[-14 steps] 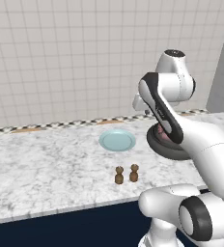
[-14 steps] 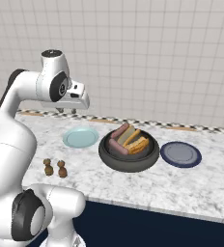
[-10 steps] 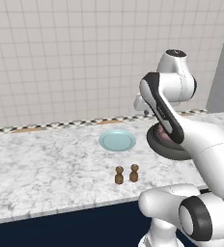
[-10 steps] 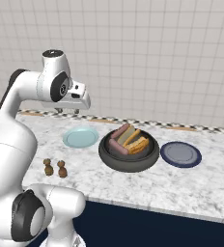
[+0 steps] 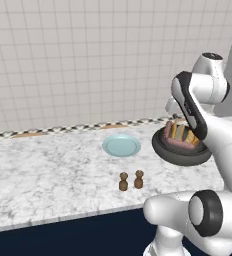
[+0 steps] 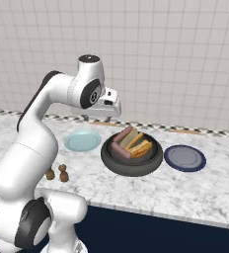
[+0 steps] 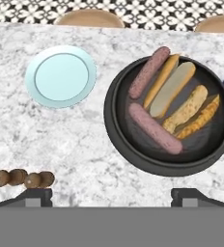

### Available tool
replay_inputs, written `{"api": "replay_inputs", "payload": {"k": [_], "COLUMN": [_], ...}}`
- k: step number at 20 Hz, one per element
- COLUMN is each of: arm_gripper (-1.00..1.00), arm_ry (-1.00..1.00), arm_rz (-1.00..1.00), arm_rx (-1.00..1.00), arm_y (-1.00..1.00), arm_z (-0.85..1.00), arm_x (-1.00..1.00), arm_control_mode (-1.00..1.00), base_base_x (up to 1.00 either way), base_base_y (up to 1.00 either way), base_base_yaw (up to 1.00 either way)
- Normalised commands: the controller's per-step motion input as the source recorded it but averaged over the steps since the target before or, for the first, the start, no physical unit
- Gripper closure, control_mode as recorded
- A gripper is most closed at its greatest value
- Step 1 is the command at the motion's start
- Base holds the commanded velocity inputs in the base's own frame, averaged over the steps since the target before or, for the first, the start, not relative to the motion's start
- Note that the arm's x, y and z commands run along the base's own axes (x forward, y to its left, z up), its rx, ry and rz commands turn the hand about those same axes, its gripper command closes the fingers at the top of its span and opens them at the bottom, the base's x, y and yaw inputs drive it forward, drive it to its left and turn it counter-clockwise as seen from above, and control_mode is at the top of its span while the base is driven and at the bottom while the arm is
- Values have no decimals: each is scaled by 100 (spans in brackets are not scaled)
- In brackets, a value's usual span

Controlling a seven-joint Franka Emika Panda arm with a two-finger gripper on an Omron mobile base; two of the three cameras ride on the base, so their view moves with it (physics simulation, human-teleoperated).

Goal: Place one bun and one sausage from the bowl on each plate.

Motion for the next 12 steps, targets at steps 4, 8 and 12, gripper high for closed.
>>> {"api": "replay_inputs", "payload": {"k": [4, 8, 12], "arm_gripper": [-100, -100, -100], "arm_ry": [0, 0, 0], "arm_rz": [0, 0, 0], "arm_rx": [0, 0, 0], "arm_y": [-51, -9, 0], "arm_z": [0, 0, 0], "arm_x": [0, 0, 0], "arm_control_mode": [-100, 100, 100], "base_base_x": [0, 0, 0], "base_base_y": [0, -46, -87], "base_base_yaw": [0, 0, 0]}}
